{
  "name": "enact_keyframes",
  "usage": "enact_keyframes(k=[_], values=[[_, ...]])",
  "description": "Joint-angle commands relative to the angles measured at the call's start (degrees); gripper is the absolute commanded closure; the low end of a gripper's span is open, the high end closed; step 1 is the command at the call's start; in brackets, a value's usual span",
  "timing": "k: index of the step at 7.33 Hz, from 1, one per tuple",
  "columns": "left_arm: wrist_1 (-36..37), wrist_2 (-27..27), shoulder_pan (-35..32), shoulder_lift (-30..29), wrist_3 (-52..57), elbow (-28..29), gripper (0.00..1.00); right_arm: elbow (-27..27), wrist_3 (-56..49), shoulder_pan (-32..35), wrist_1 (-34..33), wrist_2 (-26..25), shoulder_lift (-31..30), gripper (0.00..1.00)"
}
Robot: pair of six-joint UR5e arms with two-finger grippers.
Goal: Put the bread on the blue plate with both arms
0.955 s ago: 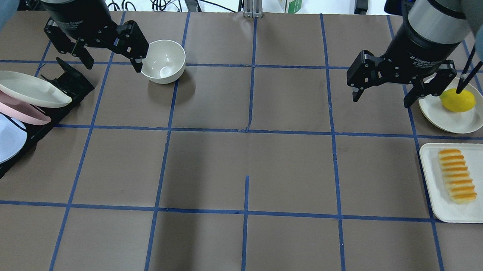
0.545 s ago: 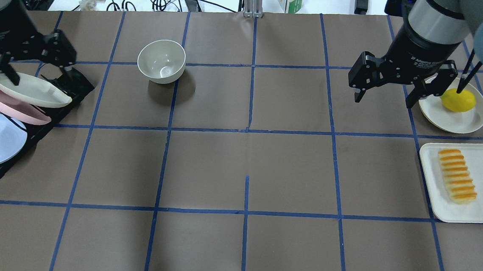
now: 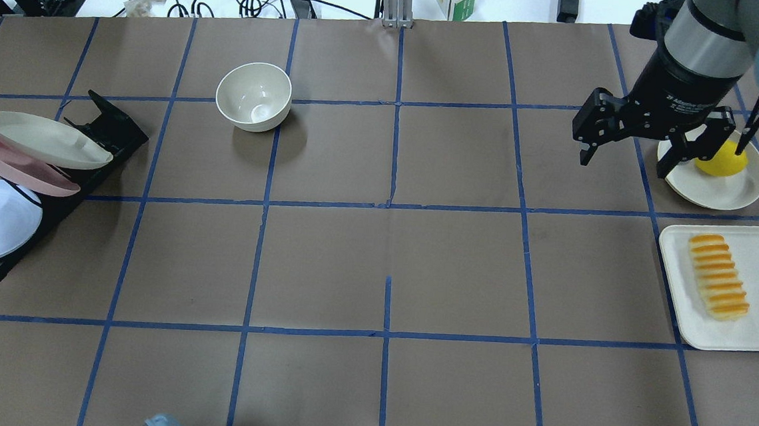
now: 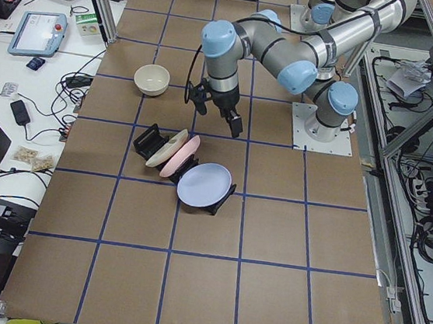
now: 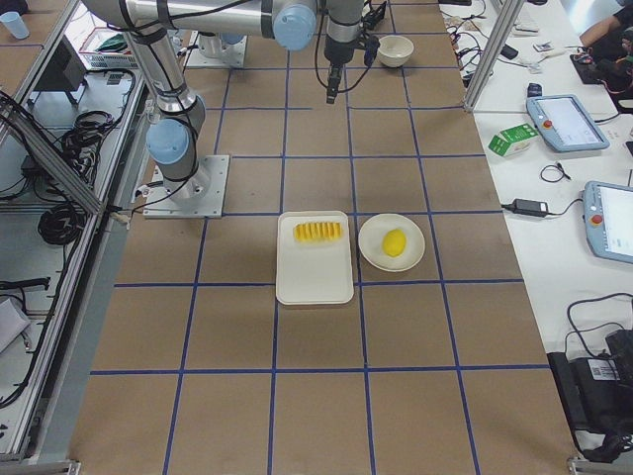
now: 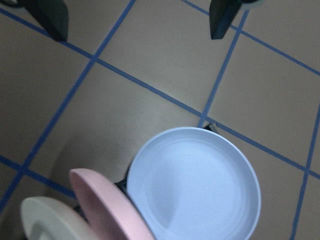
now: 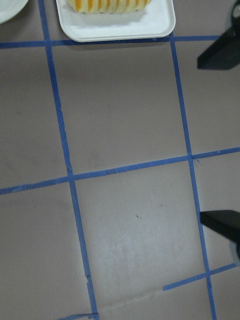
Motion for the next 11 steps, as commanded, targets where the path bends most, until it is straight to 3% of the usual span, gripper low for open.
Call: enact_keyframes(k=[1,4,6,8,9,10,11], values=[[18.71,0.15,4.57,-5.66,4.27,-6.09,0.0,3.49,-11.76,-10.06,-3.95,-2.26,0.67,0.0],[23.24,0.15,6.95,-10.24,-1.58,-4.91,0.0,15.6,-29.26,-22.02,-22.18,-4.37,1.38,0.0],[23.01,-0.37,6.87,-12.61,-1.53,-5.77,0.0,22.12,-32.04,-25.56,-32.74,-4.73,4.87,0.0],[23.45,1.02,6.95,-15.07,-1.35,-4.9,0.0,23.38,-35.82,-26.27,-35.95,-6.48,9.0,0.0],[23.45,1.29,6.95,-16.13,-1.43,-4.28,0.09,23.55,-35.83,-27.32,-36.4,-7.1,10.16,0.0],[23.45,1.47,6.95,-16.84,-1.35,-4.37,0.46,23.64,-35.83,-27.42,-36.4,-7.1,11.47,0.0],[23.45,1.29,6.95,-16.93,-1.43,-4.28,0.47,23.55,-35.83,-27.42,-36.49,-7.19,12.79,0.0]])
